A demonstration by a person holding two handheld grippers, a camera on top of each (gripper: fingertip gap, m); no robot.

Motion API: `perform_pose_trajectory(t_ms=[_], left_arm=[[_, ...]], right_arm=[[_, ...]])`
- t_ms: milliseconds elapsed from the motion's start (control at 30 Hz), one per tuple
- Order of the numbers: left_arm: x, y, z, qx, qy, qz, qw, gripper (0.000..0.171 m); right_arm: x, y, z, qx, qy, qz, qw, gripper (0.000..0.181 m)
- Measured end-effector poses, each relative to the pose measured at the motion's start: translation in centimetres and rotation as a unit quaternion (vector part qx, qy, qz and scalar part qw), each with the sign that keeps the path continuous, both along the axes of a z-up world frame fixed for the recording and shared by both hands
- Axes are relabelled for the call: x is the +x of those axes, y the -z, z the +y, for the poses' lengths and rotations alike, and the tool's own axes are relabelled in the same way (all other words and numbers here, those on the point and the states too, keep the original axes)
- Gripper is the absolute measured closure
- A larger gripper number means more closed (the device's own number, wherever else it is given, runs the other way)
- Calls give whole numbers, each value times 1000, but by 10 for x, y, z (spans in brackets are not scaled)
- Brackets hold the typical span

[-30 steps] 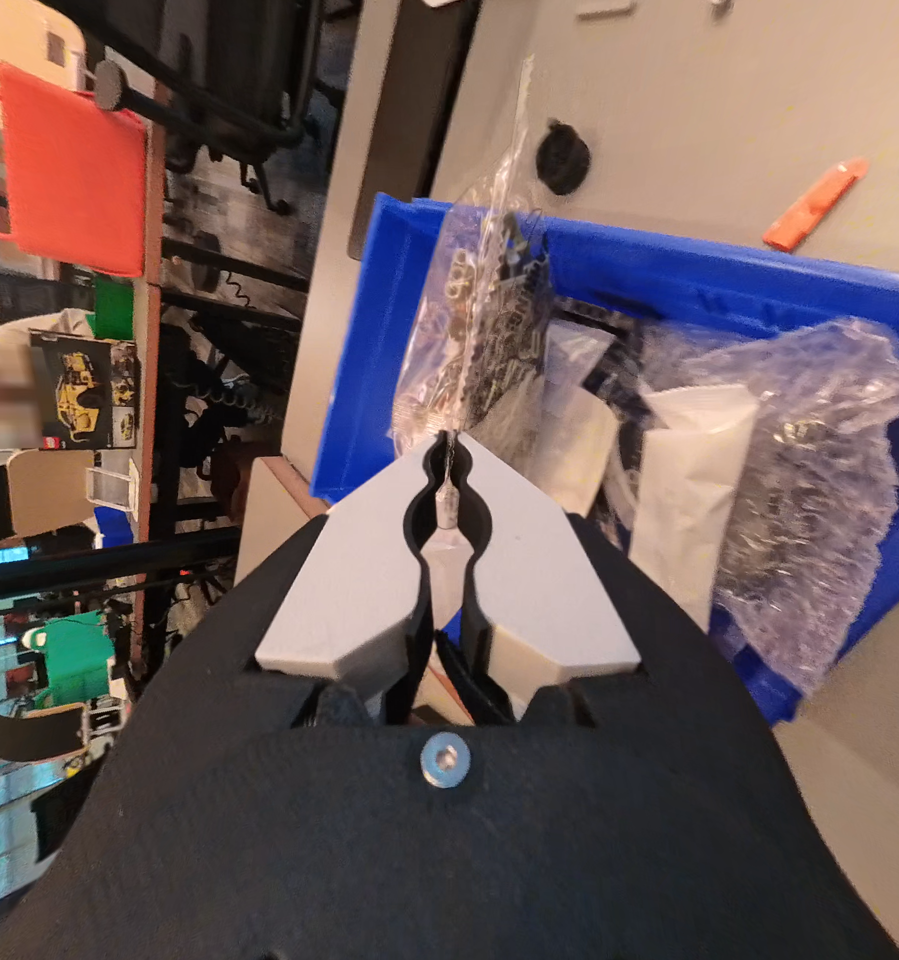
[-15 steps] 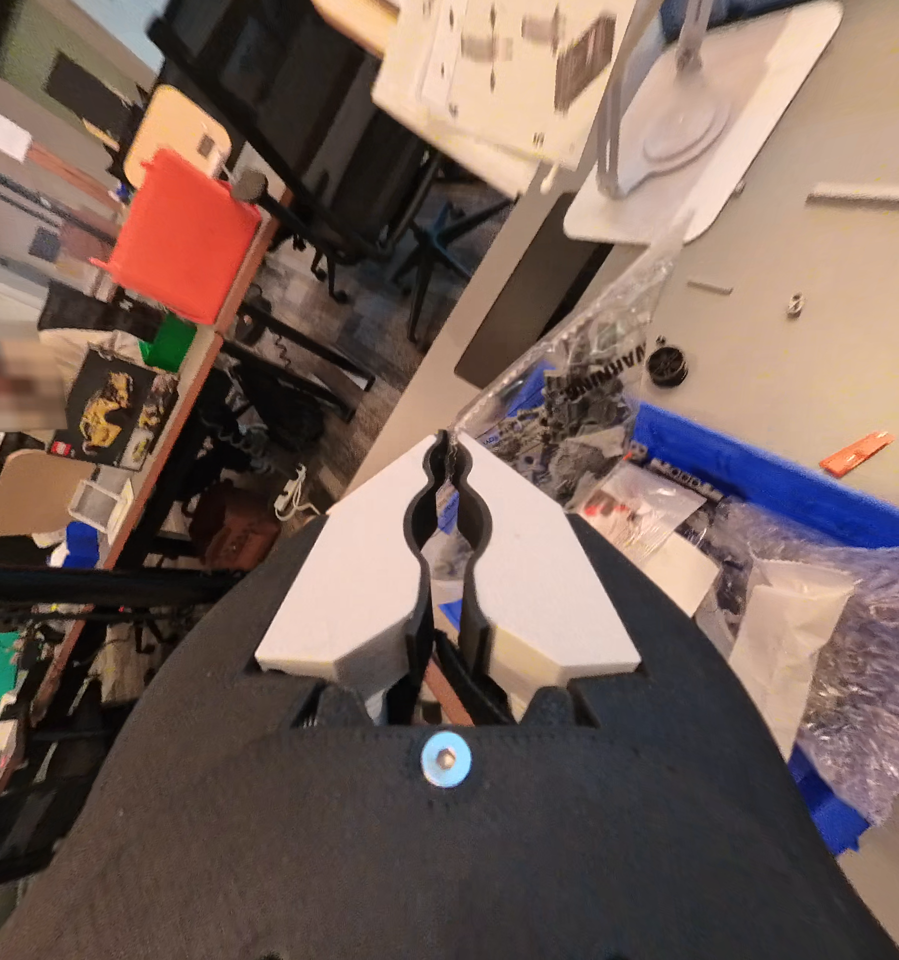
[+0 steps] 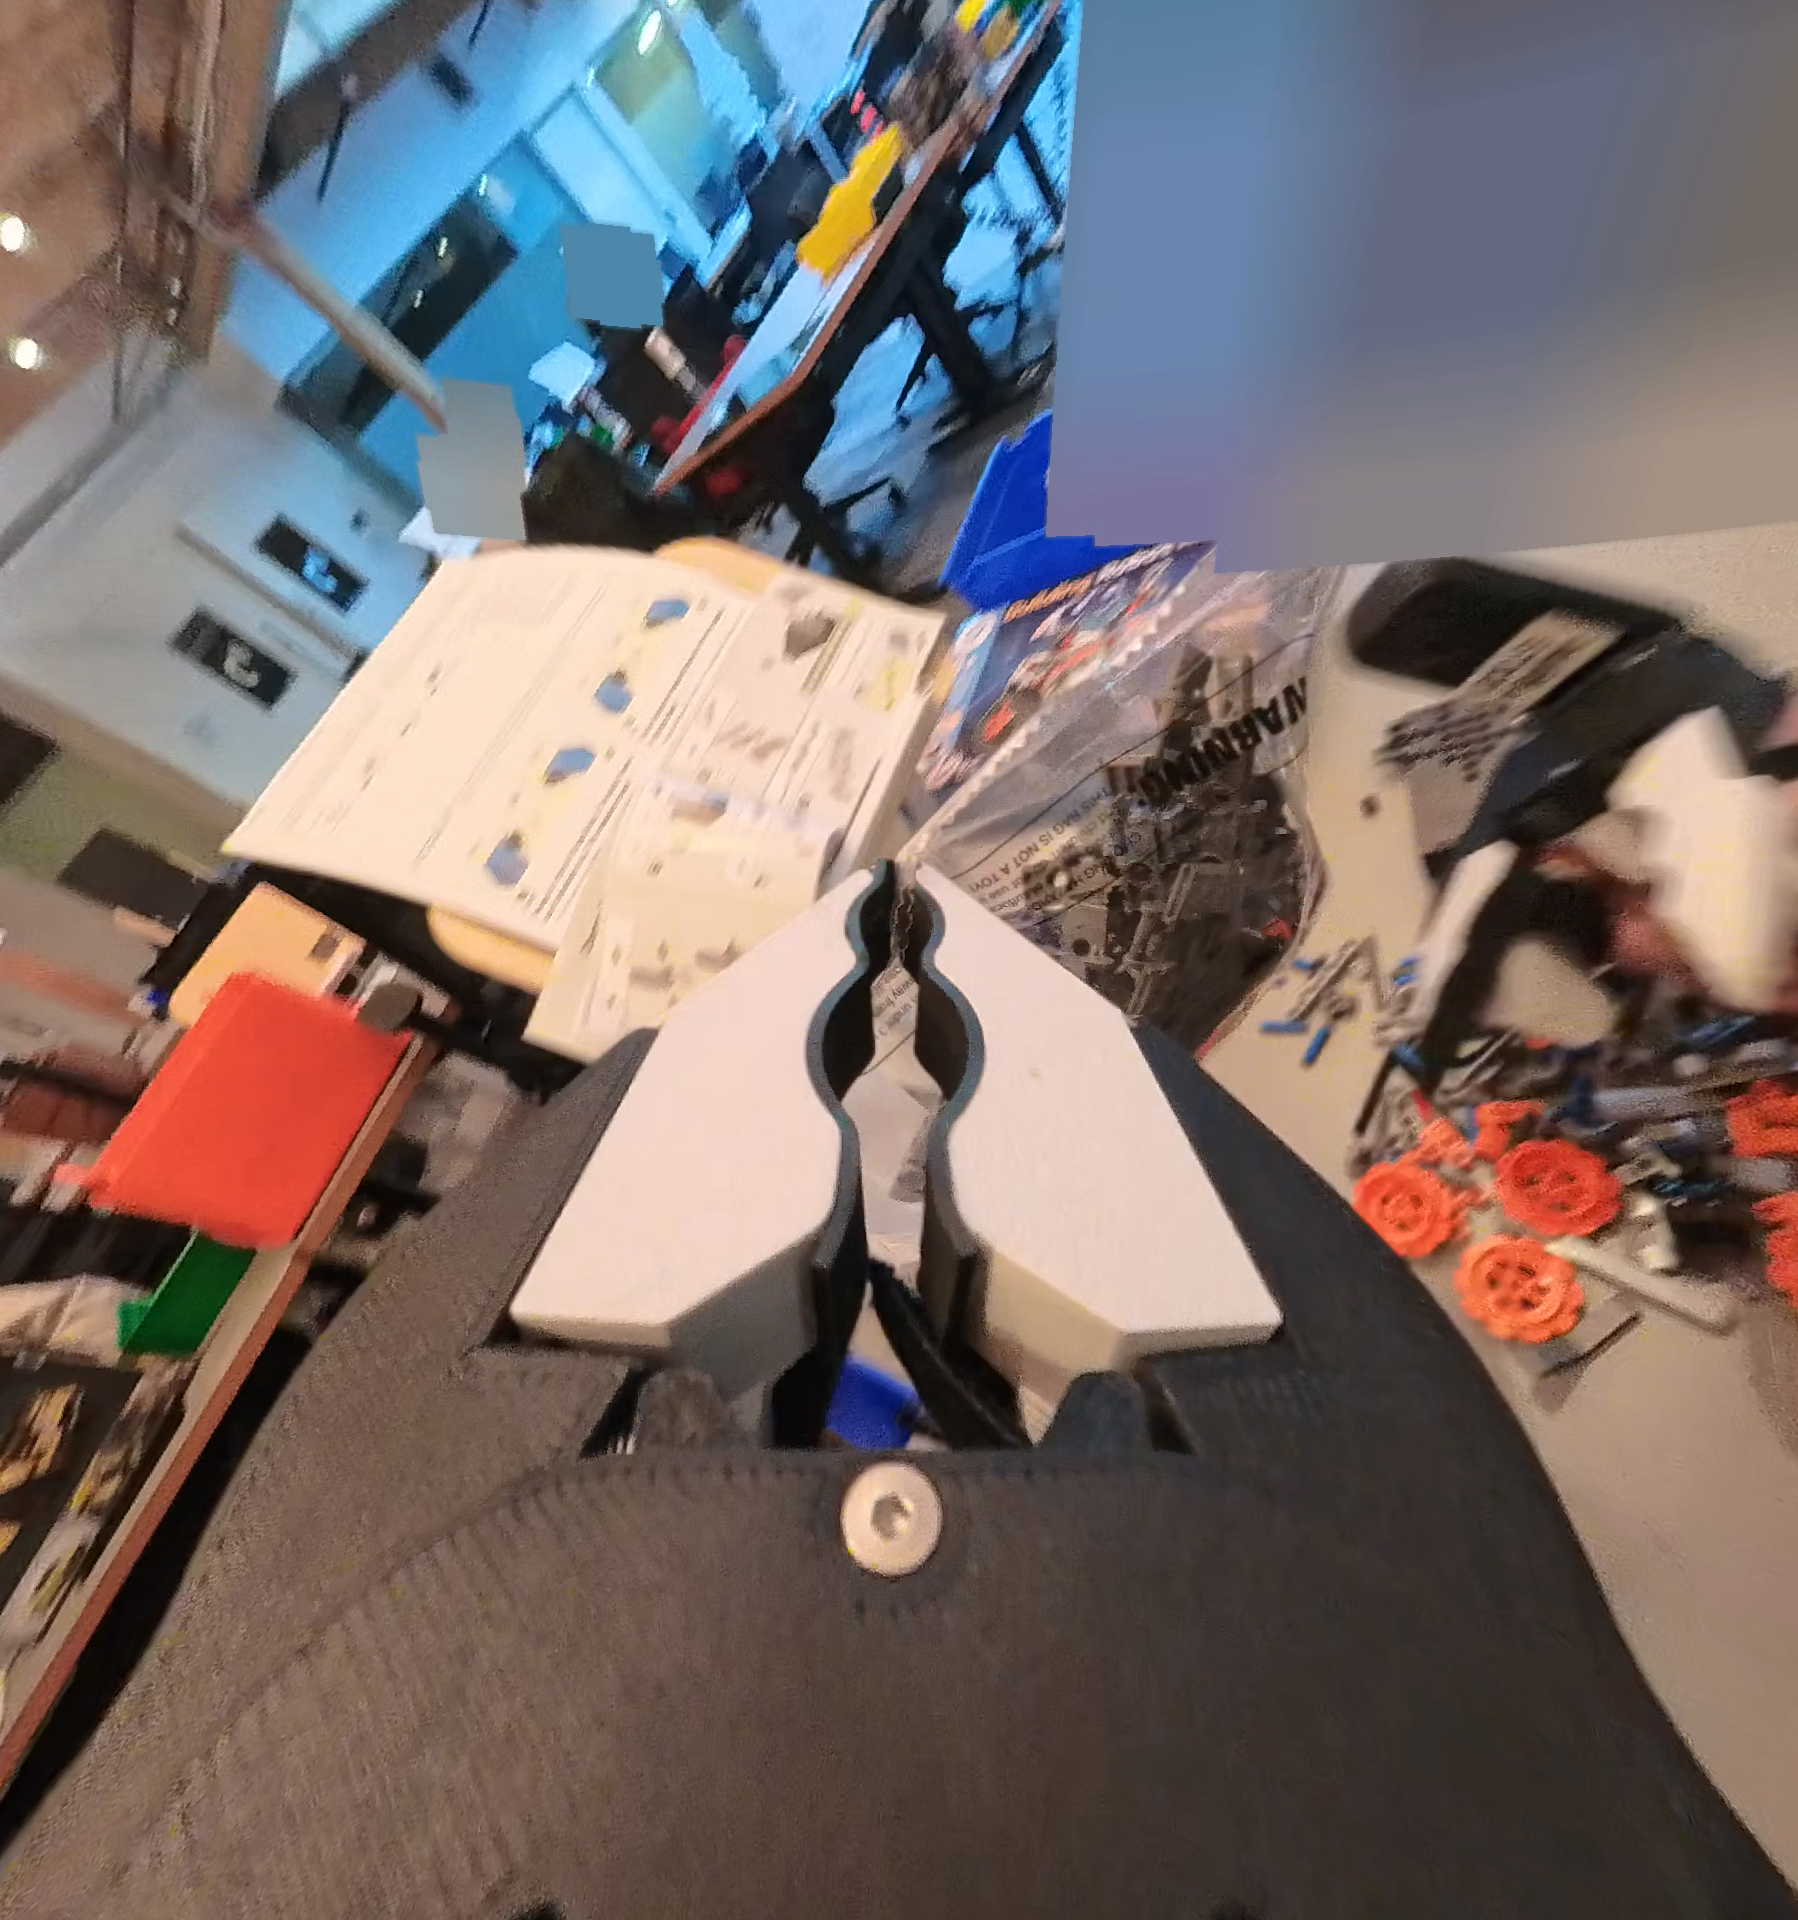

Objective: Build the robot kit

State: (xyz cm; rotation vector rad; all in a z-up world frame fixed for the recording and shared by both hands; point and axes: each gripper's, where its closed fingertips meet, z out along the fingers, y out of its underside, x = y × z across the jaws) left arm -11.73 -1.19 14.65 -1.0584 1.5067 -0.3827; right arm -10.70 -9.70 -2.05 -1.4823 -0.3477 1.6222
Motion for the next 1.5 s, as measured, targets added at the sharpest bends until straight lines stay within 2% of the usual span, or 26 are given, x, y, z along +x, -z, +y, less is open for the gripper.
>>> perform_pose_trajectory(t_ms=[67, 133, 200, 267, 333, 367, 433, 500, 533, 733, 833, 933, 1033, 1100, 1200, 1267, 1333, 1400, 1433, 1500], left_arm=[[15, 3, -34, 6, 54, -11, 998, 171], [22, 16, -63, 59, 101, 0, 993, 171], [23, 31, -79, 118, 118, 13, 986, 171], [21, 45, -94, 141, 142, 21, 980, 171], [18, 52, -97, 150, 141, 28, 978, 171], [17, 54, -99, 148, 145, 26, 978, 171], [16, 62, -106, 150, 163, 33, 975, 171], [15, 69, -109, 173, 160, 50, 971, 171], [15, 71, -109, 179, 159, 54, 970, 171], [9, 97, -102, 197, 134, 78, 968, 171], [6, 109, -80, 206, 78, 81, 972, 171], [7, 125, -68, 140, 52, 65, 987, 170], [11, 131, -60, 102, 21, 34, 994, 165], [12, 131, -50, 67, -11, 8, 998, 154], [13, 134, -44, -12, -25, -25, 999, 152], [12, 143, -39, -60, -38, -24, 997, 155], [13, 152, -42, -156, -28, -36, 987, 154], [15, 157, -53, -277, 3, -54, 959, 160], [16, 156, -57, -308, 11, -65, 949, 157], [13, 150, -53, -265, -9, -74, 961, 148]], right_arm=[[20, -18, 8, -8, -6, 104, 995, 83], [44, -38, 1, 11, -28, 192, 981, 80], [61, -47, -8, 31, -37, 226, 973, 82], [68, -51, -16, 40, -52, 242, 968, 79], [69, -53, -22, 39, -73, 246, 966, 63], [67, -52, -23, 36, -81, 244, 966, 66], [61, -51, -26, 41, -98, 239, 965, 86], [53, -45, -28, 50, -98, 204, 973, 122], [50, -44, -32, 63, -99, 191, 974, 131], [50, -42, -33, 125, -34, 121, 984, 165], [51, -41, -31, 180, 20, 48, 982, 175], [52, -37, -28, 208, 58, -13, 976, 179], [54, -35, -29, 241, 86, -59, 965, 181], [59, -38, -29, 251, 103, -63, 960, 181], [64, -42, -27, 254, 120, -59, 958, 181], [71, -48, -28, 250, 124, -31, 960, 181], [81, -55, -27, 245, 132, -2, 961, 181], [90, -57, -25, 239, 139, 10, 961, 181], [92, -56, -24, 237, 143, 6, 961, 181], [95, -54, -20, 238, 157, -12, 959, 181]])
